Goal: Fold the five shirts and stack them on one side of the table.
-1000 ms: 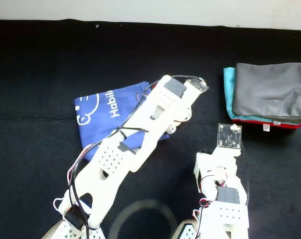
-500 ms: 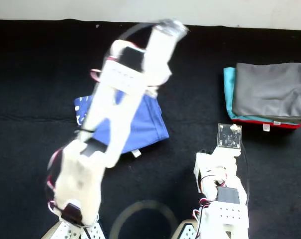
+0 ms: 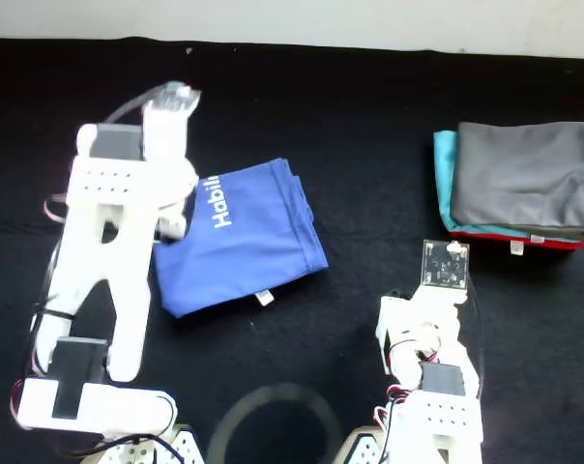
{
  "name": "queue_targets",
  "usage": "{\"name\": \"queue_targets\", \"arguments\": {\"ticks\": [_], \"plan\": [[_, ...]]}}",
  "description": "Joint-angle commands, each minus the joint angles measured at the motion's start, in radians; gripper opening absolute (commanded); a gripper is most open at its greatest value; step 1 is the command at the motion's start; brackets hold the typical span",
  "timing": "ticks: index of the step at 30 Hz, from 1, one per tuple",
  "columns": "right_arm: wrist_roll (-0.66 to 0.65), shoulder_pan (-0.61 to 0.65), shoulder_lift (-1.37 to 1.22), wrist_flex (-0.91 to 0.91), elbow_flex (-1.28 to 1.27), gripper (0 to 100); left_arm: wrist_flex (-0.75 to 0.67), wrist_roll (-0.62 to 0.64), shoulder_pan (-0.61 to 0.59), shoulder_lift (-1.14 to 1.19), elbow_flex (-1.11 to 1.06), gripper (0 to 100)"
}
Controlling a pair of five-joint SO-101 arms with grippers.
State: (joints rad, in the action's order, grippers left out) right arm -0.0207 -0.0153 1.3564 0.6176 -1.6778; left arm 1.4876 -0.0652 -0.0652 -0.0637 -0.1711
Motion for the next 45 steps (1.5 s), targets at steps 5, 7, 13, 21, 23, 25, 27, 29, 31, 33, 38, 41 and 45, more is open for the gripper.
{"name": "queue_targets", "arguments": {"ticks": [5,7,13,21,23,25,27,29,31,33,38,41,45], "plan": [[0.012,-0.004,0.018,0.001,-0.013,0.9,-0.351,-0.006,-0.015,-0.045,-0.374,1],[0.012,-0.004,0.018,0.001,-0.013,0.9,-0.443,-0.006,-0.012,-0.045,-0.446,1],[0.012,-0.007,0.018,0.016,0.002,0.9,-0.565,-0.005,-0.03,-0.058,-0.506,1],[-0.126,-0.008,0.007,0.254,0.308,0.9,-0.091,-0.003,-0.163,-0.058,-0.119,1],[-0.118,0.002,-0.019,0.378,0.467,0.9,0.014,0.0,-0.214,-0.058,0.001,1],[-0.12,0.027,-0.093,0.418,0.602,1.0,0.052,0.0,-0.255,-0.058,0.079,1],[-0.117,0.045,-0.223,0.43,0.716,1.0,0.051,-0.003,-0.3,-0.053,0.091,1],[-0.115,0.082,-0.39,0.429,0.837,1.2,0.021,-0.005,-0.36,-0.044,0.044,1],[-0.115,0.148,-0.576,0.44,0.967,5.6,-0.066,-0.005,-0.417,-0.045,-0.073,4],[-0.115,0.216,-0.753,0.47,1.104,15.2,-0.167,-0.005,-0.466,-0.045,-0.191,6],[-0.084,0.337,-1.095,0.498,1.389,31.3,-0.529,-0.005,-0.53,-0.045,-0.512,7],[0.031,0.407,-1.282,0.492,1.503,31.3,-0.651,-0.005,-0.532,-0.048,-0.644,7],[0.172,0.466,-1.524,0.496,1.719,31.3,-0.658,-0.002,-0.532,-0.044,-0.631,7]]}}
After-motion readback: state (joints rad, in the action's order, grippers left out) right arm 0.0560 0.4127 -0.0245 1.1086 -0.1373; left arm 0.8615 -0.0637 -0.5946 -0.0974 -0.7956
